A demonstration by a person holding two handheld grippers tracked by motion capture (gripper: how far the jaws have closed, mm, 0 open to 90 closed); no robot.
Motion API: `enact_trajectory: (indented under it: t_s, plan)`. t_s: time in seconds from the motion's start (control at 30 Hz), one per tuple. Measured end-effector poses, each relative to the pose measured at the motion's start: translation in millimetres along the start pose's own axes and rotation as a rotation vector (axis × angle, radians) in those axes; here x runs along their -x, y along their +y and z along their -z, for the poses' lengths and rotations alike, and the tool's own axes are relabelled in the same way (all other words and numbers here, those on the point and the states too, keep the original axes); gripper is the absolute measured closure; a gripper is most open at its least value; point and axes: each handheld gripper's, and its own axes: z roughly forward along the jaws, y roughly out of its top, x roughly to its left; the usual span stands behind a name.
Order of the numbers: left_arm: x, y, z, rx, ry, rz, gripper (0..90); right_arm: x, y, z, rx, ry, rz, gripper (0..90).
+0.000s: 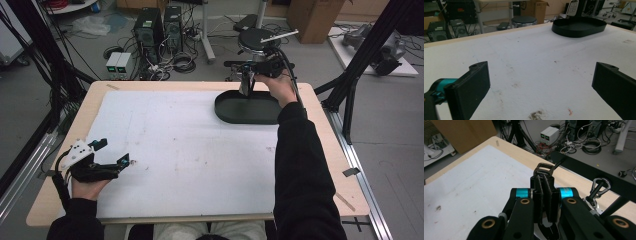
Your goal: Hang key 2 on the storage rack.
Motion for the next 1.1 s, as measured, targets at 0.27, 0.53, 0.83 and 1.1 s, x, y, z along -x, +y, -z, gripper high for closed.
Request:
enact_trajectory:
  t_s: [0.27,0.53,0.83,1.1]
  plan:
    - [-0.5,-0.4,1.2,0.001,0.002,0.001,2.0,-0.8,-2.9,-12.0,-0.028,-0.008,0.002,87.0]
    - [-0.7,-0.3,1.7,-0.001,0.001,0.000,2.0,0.0,-7.1,-18.2,-0.062,-0.027,-0.002,86.9]
    - [-0.5,-0.4,0.9,-0.003,0.001,0.000,2.0,6.8,-20.2,-24.0,-0.061,-0.026,-0.030,86.9]
    - [-0.5,-0.7,0.5,-0.003,0.003,0.000,2.0,4.4,-20.2,-28.3,-0.052,-0.024,-0.022,86.9]
